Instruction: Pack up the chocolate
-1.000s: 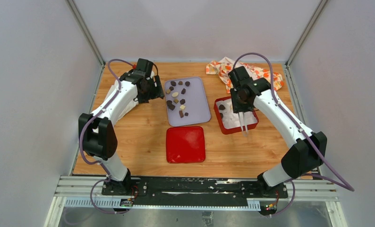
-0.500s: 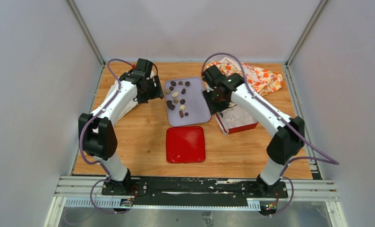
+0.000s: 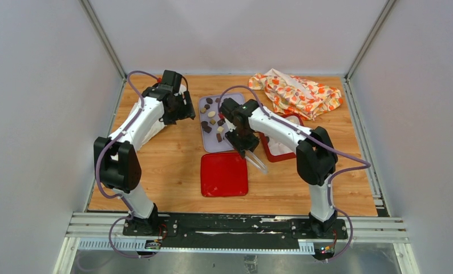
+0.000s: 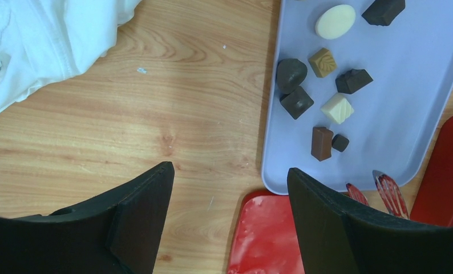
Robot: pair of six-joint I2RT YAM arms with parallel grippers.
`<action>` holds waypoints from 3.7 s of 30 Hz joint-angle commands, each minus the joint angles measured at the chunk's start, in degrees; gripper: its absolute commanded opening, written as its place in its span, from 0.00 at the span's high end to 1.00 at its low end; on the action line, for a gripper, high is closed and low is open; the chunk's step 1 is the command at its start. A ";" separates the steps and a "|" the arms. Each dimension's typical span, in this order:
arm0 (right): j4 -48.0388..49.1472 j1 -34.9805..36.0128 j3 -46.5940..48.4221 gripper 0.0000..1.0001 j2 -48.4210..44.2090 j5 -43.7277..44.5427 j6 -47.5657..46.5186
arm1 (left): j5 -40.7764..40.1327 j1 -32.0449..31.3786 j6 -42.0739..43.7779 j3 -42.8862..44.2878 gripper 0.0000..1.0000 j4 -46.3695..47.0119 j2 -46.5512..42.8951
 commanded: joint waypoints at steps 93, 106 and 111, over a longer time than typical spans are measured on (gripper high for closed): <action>3.48 -22.87 -26.35 0.93 -18.61 12.25 8.97 | -0.32 0.42 0.51 -0.05 0.22 -0.33 -1.64; 3.45 -23.40 -26.90 0.91 -17.30 12.66 10.13 | -0.32 0.47 0.91 0.68 0.22 -0.34 -0.89; 3.29 -23.51 -26.59 0.90 -17.83 12.57 10.22 | -0.14 0.43 1.07 1.42 0.22 -0.35 -0.34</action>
